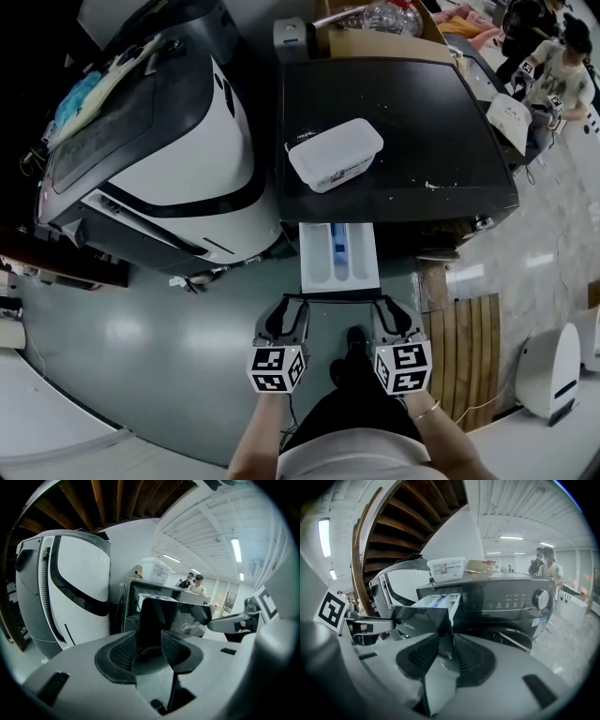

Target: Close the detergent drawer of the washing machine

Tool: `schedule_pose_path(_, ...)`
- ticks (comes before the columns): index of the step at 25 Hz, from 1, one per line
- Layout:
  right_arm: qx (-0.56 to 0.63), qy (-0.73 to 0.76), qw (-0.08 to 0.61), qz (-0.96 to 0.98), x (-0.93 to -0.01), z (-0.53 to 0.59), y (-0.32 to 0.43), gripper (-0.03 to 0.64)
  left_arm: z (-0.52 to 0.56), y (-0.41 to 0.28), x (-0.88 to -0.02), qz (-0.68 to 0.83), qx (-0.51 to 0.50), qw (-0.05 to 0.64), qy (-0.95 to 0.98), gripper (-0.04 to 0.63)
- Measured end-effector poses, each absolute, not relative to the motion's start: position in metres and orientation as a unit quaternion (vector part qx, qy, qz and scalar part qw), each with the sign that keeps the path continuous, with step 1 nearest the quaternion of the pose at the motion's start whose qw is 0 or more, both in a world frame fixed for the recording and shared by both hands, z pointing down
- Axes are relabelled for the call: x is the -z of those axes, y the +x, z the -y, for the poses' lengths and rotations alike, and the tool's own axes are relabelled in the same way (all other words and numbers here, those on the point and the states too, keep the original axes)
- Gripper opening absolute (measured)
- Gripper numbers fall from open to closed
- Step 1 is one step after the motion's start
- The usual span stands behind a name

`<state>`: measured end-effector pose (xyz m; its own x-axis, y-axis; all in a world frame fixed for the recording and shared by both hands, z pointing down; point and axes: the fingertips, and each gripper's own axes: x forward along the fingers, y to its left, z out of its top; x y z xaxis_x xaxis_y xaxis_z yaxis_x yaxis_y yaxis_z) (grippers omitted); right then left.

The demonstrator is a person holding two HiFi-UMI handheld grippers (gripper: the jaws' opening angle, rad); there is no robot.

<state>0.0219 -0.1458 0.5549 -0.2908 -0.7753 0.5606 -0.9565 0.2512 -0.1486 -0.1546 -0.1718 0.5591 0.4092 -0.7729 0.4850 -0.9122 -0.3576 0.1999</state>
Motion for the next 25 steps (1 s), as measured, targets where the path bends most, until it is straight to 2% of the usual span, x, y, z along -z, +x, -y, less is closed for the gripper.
schedule_pose_path(25, -0.226, 0.563, 0.203, 0.769, -0.5569, 0.1537, 0.0208, 0.091, 0.1780, -0.1535, -0.5612, 0.529, -0.160, 0.226, 0.802, 0.153)
